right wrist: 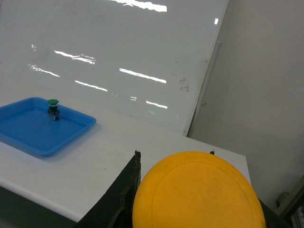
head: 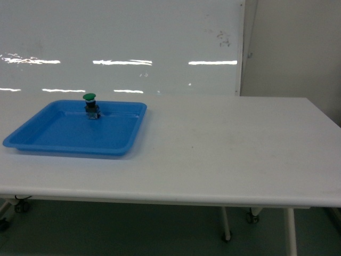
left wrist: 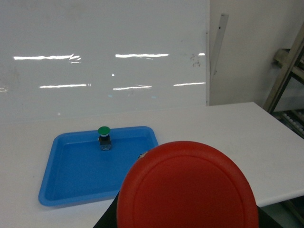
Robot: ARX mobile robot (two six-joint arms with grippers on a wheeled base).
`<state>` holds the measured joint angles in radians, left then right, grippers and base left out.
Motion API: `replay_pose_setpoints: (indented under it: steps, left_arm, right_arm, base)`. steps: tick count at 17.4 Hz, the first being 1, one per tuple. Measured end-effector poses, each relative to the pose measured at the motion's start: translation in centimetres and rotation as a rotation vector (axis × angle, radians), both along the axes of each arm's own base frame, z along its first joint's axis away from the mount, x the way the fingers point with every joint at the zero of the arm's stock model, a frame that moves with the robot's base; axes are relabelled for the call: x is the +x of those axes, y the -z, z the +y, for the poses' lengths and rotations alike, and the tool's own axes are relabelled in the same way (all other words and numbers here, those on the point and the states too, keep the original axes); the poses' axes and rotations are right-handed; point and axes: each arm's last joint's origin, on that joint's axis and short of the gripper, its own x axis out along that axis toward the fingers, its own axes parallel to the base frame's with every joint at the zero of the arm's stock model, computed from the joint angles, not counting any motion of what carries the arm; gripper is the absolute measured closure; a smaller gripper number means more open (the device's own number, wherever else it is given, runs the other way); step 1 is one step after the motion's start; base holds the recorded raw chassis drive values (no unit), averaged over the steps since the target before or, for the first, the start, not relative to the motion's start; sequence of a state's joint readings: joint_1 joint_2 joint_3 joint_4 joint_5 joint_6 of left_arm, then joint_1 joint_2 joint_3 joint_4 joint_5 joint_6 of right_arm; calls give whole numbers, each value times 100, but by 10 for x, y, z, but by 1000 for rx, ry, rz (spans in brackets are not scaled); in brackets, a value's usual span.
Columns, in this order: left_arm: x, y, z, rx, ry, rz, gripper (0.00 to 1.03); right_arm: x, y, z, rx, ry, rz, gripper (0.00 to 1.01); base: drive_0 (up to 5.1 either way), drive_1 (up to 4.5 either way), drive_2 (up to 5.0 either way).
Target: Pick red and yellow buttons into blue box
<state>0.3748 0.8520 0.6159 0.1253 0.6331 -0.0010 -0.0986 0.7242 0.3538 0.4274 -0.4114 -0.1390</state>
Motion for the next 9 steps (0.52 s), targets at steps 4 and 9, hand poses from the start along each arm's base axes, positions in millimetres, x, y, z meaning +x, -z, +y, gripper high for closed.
replay_pose_setpoints:
  steps: [4,9]
  left_arm:
    - [0,0,0,-1,2,1,79]
    - [0,0,0,0,3,-1,79]
  right_arm:
    - [0,0,0,0,0,2,66]
    - [0,0,0,0,0,2,66]
  base:
    - [503,-236,-236]
    - [501,-239,-239]
